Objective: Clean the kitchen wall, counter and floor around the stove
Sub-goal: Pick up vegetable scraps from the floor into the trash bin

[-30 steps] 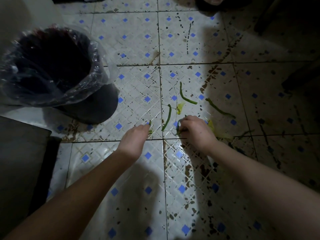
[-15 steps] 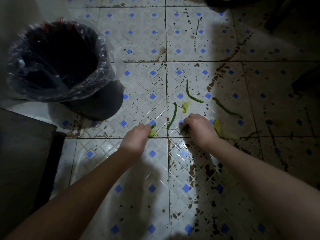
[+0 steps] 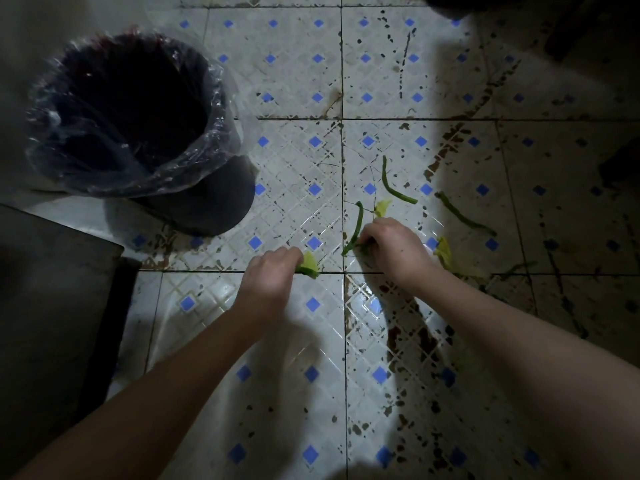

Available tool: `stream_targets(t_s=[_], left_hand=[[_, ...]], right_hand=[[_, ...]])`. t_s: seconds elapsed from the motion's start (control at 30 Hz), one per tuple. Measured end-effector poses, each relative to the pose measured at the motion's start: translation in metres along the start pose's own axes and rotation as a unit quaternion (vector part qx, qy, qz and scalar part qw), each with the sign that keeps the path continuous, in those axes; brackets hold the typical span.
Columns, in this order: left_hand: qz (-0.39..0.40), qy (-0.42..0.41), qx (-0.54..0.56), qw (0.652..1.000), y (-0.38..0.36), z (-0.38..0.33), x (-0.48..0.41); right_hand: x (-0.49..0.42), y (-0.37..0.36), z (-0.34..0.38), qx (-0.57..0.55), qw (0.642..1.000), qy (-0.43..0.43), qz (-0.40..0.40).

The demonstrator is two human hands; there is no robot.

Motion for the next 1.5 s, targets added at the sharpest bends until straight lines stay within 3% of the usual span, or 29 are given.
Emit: stream_targets(t_s=[0.2, 0.37, 0.73, 0.9, 1.0, 1.17, 1.3, 1.5], left_hand=[[-0.031, -0.006, 0.008, 0.999, -0.007, 0.009, 0.012], [0.010, -0.010, -0.035, 0.999, -0.020, 0.015, 0.000], [0.001, -0.023, -0.043, 0.999, -0.016, 0.004, -0.001], [-0.091, -0.100, -0.143, 0.980, -0.003, -0.012, 0.010], [-0.103, -0.117, -0.194, 0.969, 0.002, -0.018, 0.013], [-0.023, -0.086, -0.082, 0.993, 0.002, -0.012, 0.006], [0.026, -0.017, -0.022, 0.999, -0.002, -0.004, -0.015], [0.004, -0.007, -0.018, 1.000, 0.007, -0.006, -0.038]], right_hand=[[-0.008, -0.007, 0.009, 0.043, 0.998, 0.036, 0.005], [-0.010, -0.013, 0.012, 0.102, 0.990, 0.089, 0.036], [0.000, -0.018, 0.004, 0.158, 0.984, 0.070, 0.051], [0.003, -0.020, 0.002, 0.205, 0.976, 0.066, 0.043], [0.006, -0.022, -0.001, 0.209, 0.975, 0.072, 0.035], [0.006, -0.025, -0.006, 0.193, 0.978, 0.063, 0.042], [0.001, -0.014, -0.011, 0.145, 0.989, 0.033, -0.005], [-0.021, 0.005, -0.026, 0.088, 0.993, -0.053, -0.065]])
Point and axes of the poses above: each hand's wrist, its own x-axis away from the middle knuckle, its own y-axis out of the back of the hand, z = x × y, the point moved 7 cm from there along -x, towards the middle knuckle, and after that the axes turned 5 degrees about -x, right-handed, at the moved point
